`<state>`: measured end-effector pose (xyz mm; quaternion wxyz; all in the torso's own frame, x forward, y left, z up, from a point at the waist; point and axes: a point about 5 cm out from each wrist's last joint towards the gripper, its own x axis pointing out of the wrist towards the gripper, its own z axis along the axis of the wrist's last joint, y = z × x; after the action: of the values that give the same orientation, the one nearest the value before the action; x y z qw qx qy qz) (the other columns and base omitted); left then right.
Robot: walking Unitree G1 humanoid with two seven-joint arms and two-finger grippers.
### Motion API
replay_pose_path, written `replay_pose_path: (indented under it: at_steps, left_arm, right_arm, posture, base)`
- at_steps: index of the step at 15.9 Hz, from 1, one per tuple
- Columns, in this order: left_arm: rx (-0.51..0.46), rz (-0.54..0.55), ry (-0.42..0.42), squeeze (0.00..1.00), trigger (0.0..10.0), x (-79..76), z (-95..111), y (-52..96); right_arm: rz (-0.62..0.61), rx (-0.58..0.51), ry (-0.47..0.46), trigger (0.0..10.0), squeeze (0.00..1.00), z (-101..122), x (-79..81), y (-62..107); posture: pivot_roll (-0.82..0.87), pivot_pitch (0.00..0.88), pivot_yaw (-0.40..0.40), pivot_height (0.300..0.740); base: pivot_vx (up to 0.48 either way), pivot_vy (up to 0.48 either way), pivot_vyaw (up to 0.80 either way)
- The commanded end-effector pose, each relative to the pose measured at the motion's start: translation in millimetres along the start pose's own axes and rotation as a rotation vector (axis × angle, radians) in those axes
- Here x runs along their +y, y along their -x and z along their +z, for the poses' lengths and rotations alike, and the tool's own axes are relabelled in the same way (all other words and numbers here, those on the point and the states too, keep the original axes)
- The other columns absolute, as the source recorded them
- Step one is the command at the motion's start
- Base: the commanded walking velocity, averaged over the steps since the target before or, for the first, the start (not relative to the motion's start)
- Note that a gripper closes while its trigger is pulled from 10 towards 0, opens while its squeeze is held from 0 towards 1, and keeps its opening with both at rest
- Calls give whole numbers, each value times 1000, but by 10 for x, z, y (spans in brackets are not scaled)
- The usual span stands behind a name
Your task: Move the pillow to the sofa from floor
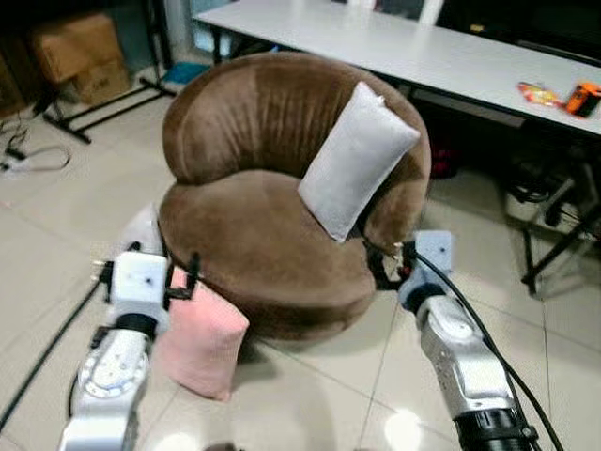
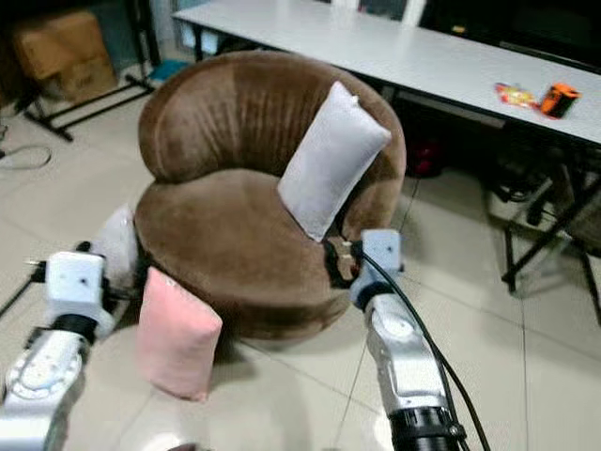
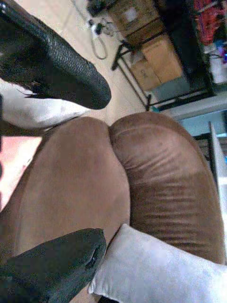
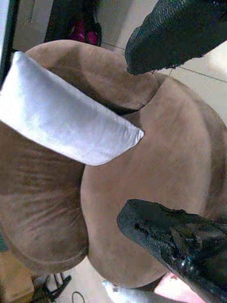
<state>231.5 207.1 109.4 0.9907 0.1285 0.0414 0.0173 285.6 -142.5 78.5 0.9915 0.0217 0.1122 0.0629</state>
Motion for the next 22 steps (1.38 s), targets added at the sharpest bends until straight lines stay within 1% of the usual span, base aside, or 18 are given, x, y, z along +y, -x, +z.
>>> replay_pose_path:
  at_steps: [1,10,13,16,18,22]
  left_arm:
    - [-9,-15,8,0,10000,-58,38,-6]
    - [-9,-20,2,0,10000,-40,47,-33]
    - [-25,-26,-13,0,10000,-32,75,-57]
    - [-34,-49,-41,0,10000,-17,102,-112]
    - [-35,-54,-46,0,10000,-15,106,-119]
    - [-48,-69,-86,0,10000,49,141,-181]
  right_arm:
    - [-38,18,8,10000,0,-39,-122,28]
    - [-39,20,9,10000,0,-37,-113,12]
    - [-50,18,-5,10000,0,-34,-107,5]
    - [-70,8,-40,10000,0,-31,-103,5]
    - [-75,7,-44,10000,0,-34,-105,7]
    - [-93,11,-61,10000,0,-62,-70,4]
  posture:
    - [-62,0,-81,740]
    - [-67,0,-70,740]
    - [-71,0,-57,740]
    - [-84,0,-19,740]
    - [-85,0,-17,740]
    - [-88,0,26,740]
  base:
    - [0,450,0]
    - [0,432,0]
    - [0,0,0]
    - [0,0,0]
    - [0,0,0]
    - [0,0,0]
